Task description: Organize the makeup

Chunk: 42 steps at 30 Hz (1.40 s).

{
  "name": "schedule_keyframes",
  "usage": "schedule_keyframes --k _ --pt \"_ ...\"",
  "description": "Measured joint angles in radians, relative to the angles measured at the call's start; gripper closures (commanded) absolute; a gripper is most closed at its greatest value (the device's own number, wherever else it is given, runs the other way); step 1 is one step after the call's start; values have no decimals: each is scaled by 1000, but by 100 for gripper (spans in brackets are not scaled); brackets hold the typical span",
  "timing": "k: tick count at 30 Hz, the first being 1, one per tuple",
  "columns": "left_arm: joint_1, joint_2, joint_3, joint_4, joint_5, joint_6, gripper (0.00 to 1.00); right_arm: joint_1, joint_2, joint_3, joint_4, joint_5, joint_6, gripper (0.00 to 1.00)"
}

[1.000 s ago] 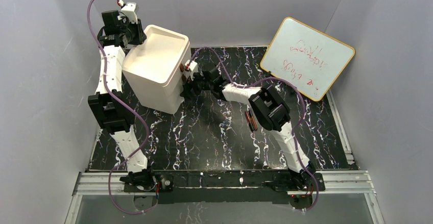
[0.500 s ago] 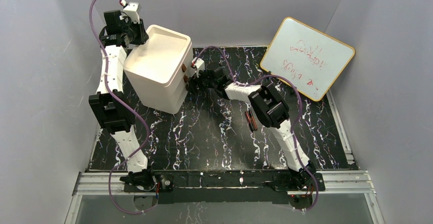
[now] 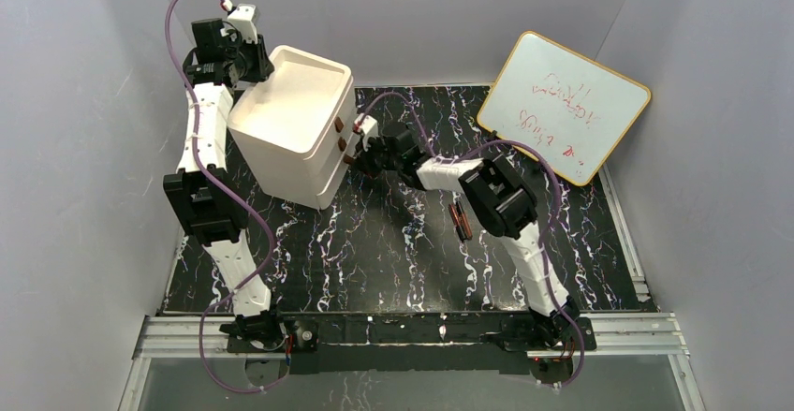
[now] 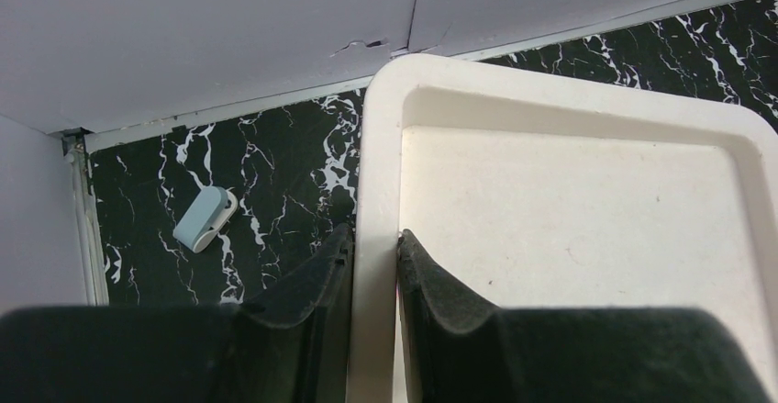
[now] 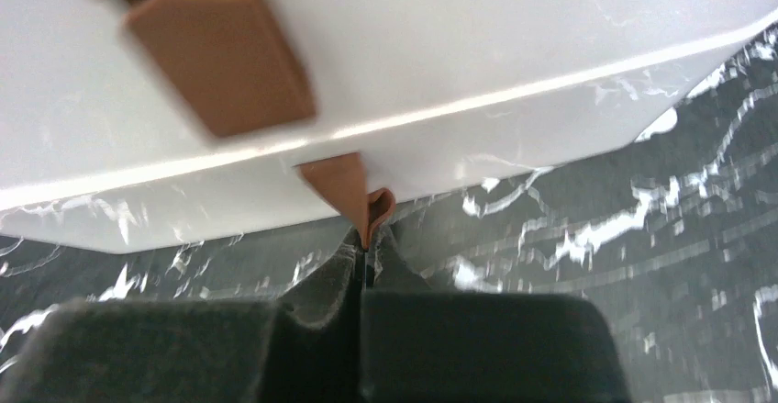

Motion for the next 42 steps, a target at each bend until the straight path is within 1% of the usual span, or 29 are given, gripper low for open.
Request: schedule_keyframes --k 4,8,12,13,15,17,20,22,23,29,33,37,42 --pt "-12 0 0 -2 6 -3 100 -10 -153 -237 64 46 -9 99" --pt "-24 1 0 -3 17 -5 100 -69 -321 -472 82 94 -29 99" --pt "-31 2 0 -5 31 -10 100 -117 -438 -639 97 133 -35 99" --pt "-31 2 0 -6 38 -12 100 -124 -456 -663 103 135 -34 95" --pt "-35 2 0 -7 49 -16 100 -129 -488 -693 109 153 -31 86" --pt "-42 2 0 -10 53 -18 100 -129 -501 -694 82 185 -25 81" --pt "-45 2 0 -10 54 -18 100 -127 -523 -694 10 260 -11 63" --pt "-45 2 0 -10 54 -18 100 -134 -562 -721 -35 330 4 55" --pt "-45 2 0 -10 54 -19 100 -137 -590 -739 -58 360 12 53" --pt "-45 2 0 -10 54 -19 100 -145 -789 -817 -193 511 64 53" --pt "-45 2 0 -10 54 -19 100 -145 -919 -856 -283 556 101 53" --pt "-45 3 2 -11 54 -19 100 -143 -990 -894 -361 564 130 53" --pt "-46 3 3 -13 53 -19 100 -122 -1019 -937 -457 563 163 53"
